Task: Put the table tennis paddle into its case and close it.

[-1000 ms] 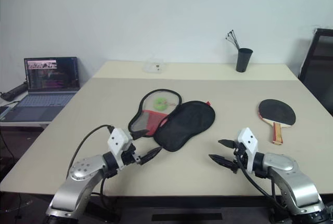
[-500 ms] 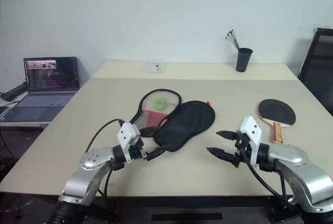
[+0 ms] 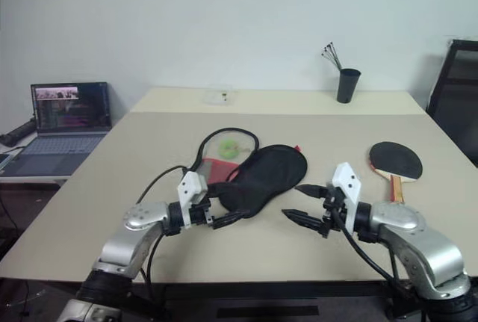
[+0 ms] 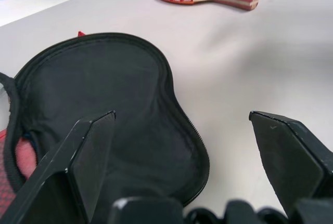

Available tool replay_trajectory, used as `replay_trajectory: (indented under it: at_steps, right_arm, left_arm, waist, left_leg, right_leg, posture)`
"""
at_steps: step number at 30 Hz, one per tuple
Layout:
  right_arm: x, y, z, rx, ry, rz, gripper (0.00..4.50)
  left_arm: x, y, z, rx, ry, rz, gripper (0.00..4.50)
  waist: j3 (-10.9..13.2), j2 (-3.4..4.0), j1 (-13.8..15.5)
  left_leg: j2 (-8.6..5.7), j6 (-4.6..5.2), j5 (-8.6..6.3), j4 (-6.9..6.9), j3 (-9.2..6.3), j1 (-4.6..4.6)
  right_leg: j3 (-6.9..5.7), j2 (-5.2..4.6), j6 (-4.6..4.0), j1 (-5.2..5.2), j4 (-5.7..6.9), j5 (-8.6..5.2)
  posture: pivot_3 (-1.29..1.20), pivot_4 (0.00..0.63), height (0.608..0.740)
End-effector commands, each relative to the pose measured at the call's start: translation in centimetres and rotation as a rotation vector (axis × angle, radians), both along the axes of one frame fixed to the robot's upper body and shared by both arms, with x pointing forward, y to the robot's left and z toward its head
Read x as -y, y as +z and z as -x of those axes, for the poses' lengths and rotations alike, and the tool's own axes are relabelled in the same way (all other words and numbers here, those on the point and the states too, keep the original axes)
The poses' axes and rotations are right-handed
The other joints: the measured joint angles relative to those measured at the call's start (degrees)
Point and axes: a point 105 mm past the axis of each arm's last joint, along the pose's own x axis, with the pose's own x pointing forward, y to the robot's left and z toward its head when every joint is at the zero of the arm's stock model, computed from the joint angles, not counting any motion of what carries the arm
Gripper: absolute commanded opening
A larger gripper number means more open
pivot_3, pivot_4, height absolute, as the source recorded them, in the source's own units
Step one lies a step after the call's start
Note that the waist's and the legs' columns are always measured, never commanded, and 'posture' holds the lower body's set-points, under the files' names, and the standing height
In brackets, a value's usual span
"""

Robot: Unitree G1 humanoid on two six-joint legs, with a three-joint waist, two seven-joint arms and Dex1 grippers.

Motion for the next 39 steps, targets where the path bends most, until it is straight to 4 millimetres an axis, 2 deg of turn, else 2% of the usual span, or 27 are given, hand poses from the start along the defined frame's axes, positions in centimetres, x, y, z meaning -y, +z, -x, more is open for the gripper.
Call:
replay_trajectory:
  at_steps: [1,3,9,15,19,23,30,39]
  right_arm:
    - [-0.9,0.4,-0.4,0.032,0.004,-0.011,3.57]
    - [-1.3,0.1,-0.8,0.015,-0.004,-0.022,3.57]
    - [-1.8,-2.3,-4.5,-0.174,-0.211,-0.028,3.57]
    - [-2.1,-4.7,-6.8,-0.342,-0.37,-0.037,3.57]
    - [-3.1,-5.6,-6.9,-0.397,-0.366,-0.043,3.57]
    - [-4.8,-5.7,-6.6,-0.427,-0.325,-0.066,3.57]
    - [-7.2,-5.8,-6.4,-0.446,-0.254,-0.06,3.57]
    - [-8.3,-6.6,-7.7,-0.437,-0.271,-0.006,3.57]
  left_arm:
    - [-1.3,1.6,0.5,0.046,0.015,0.005,4.5]
    - [-1.7,1.6,0.7,0.04,0.024,0.002,4.5]
    - [-3.9,2.0,0.7,0.041,0.079,0.004,4.5]
    - [-6.1,3.8,0.3,0.01,0.089,0.022,4.5]
    - [-7.2,5.0,-0.1,-0.002,0.097,0.016,4.5]
    - [-7.2,6.1,-0.2,-0.013,0.087,0.015,4.5]
    - [-6.1,7.3,1.3,-0.072,-0.021,-0.004,4.5]
    - [-7.4,7.7,2.6,-0.117,-0.042,-0.049,4.5]
  waist:
    - [0.0,0.0,0.0]
    - [0.0,0.0,0.1]
    - [0.0,0.0,0.1]
    - [0.0,0.0,0.1]
    - [0.0,0.0,0.1]
    - [0.0,0.0,0.0]
    - [0.0,0.0,-0.2]
    - [0.0,0.01,-0.6]
  left_leg:
    - [0.0,0.0,0.0,0.0,-0.02,0.0]
    - [0.0,0.0,0.0,0.0,-0.03,0.0]
    - [0.0,0.0,0.0,0.0,-0.04,0.0]
    - [-0.01,-0.01,0.0,-0.03,-0.02,-0.02]
    - [-0.02,0.0,0.0,-0.02,-0.02,-0.02]
    - [-0.01,0.0,0.0,-0.03,-0.01,-0.02]
    - [0.0,0.0,0.0,-0.03,-0.02,-0.01]
    - [0.05,0.0,0.0,-0.03,-0.02,0.02]
  right_leg:
    - [-0.01,0.0,-0.01,0.0,0.01,-0.01]
    - [-0.01,0.0,-0.01,0.01,0.0,-0.01]
    - [0.01,-0.02,-0.04,-0.01,0.0,0.01]
    - [0.02,-0.02,-0.09,-0.05,-0.01,0.0]
    - [0.0,-0.01,-0.07,-0.05,0.02,0.0]
    - [0.01,0.02,-0.06,-0.06,0.02,0.0]
    - [0.02,0.04,-0.07,-0.07,0.07,0.0]
    - [0.05,0.11,-0.08,-0.08,0.09,-0.01]
  posture:
    - [0.0,0.15,0.74]
    - [0.0,0.15,0.74]
    - [0.0,0.15,0.74]
    - [0.0,0.15,0.74]
    - [0.0,0.15,0.74]
    - [0.0,0.15,0.74]
    - [0.0,0.15,0.74]
    - [0.0,0.15,0.74]
